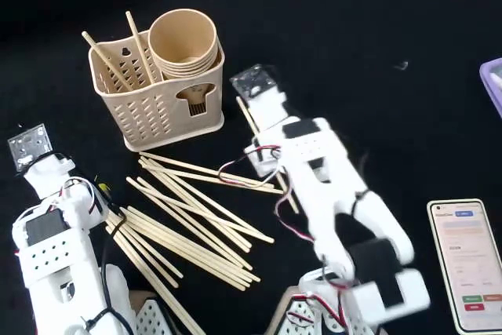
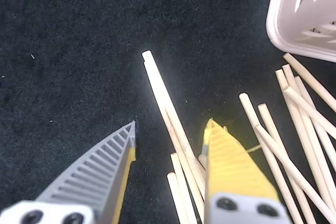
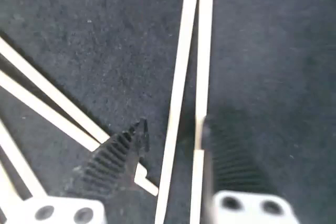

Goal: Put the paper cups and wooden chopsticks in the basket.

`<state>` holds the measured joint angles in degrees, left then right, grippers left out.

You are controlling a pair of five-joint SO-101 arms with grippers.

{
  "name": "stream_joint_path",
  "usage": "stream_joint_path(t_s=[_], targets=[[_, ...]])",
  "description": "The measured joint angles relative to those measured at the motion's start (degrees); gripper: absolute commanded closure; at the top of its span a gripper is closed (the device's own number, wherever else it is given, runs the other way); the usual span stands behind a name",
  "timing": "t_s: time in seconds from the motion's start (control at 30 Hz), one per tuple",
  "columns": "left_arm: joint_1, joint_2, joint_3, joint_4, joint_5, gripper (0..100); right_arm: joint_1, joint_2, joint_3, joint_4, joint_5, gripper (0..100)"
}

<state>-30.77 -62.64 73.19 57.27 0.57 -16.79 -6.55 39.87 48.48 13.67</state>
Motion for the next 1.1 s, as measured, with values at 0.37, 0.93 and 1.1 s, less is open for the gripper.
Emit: stream_joint_path(t_s=[0.37,0.93,1.1], targets=[[0.00,0.00,0.00,0.00,0.00,78,-0.18,15.21,-7.91,-0.09,2.81,92.3],[0.00,0.00,0.00,0.00,0.00,78,4.13,21.98,-17.58,13.80,15.56,95.0],[0.00,0.00,0.00,0.00,0.00,78,4.13,22.33,-17.67,13.80,15.74,98.5]])
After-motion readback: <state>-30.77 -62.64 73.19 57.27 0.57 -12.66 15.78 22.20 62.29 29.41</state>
